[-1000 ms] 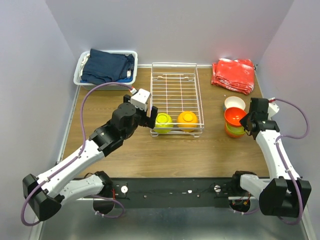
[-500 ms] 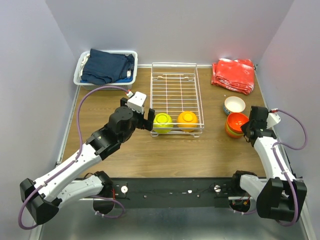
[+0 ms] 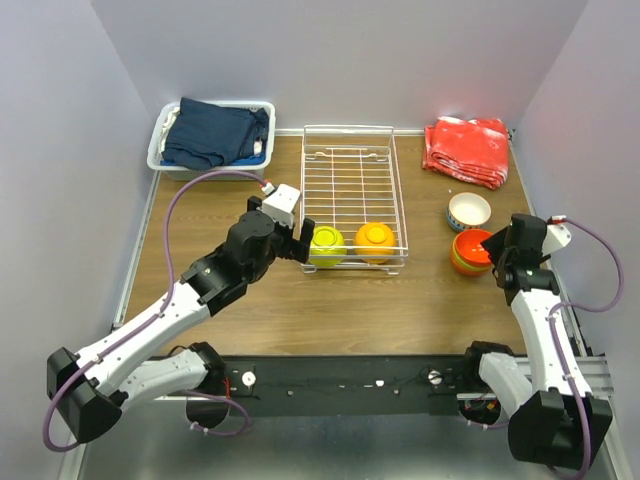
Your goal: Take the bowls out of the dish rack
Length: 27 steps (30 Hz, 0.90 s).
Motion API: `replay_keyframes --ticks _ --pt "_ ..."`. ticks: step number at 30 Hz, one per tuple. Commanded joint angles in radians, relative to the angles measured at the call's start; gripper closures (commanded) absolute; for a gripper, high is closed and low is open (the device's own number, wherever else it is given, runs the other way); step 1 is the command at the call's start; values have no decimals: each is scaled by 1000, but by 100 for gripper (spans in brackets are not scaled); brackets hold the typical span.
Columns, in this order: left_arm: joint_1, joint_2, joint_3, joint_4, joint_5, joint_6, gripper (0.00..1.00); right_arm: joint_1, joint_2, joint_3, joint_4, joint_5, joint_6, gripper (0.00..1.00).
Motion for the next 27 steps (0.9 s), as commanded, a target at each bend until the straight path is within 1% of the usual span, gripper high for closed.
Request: replay_keyframes --ticks 1,2,3,5,6,8,10,11,13,14,16,17,21,23,27 --pt "4 48 14 -6 59 -1 1 -5 -67 49 -21 -51 -35 24" --pt "4 86 44 -17 76 -4 1 -7 -87 51 -15 -95 -41 16" --pt "4 109 66 -47 86 -14 1 -5 -100 49 -7 -123 -68 11" --pt "4 183 139 -80 109 -40 1 -7 -133 45 17 -211 -87 3" --pt "4 209 164 -115 117 -46 1 -7 -143 40 25 -238 -102 2" --pt "4 281 237 -150 117 -61 1 -5 -161 34 42 -311 -107 0" --pt "4 329 288 -205 103 -64 1 -5 -184 29 50 -353 -122 0" --pt "4 381 337 -224 97 -63 1 -5 -189 28 50 -397 -128 0" --pt "4 434 388 -294 53 -61 2 -5 -206 25 53 -431 -147 0" --pt "4 488 440 -320 42 -61 3 -5 -212 23 51 -446 -153 0" --pt "4 537 489 -397 28 -60 6 -4 -225 19 54 -482 -170 0" --pt "4 582 530 -417 30 -63 9 -2 -230 17 53 -489 -176 0" --pt "2 680 629 -506 45 -74 15 27 -250 14 60 -487 -200 0" --pt "-4 724 676 -509 76 -77 16 44 -255 14 62 -488 -205 0" --pt "-27 780 735 -465 120 -75 16 62 -255 11 63 -503 -217 0"
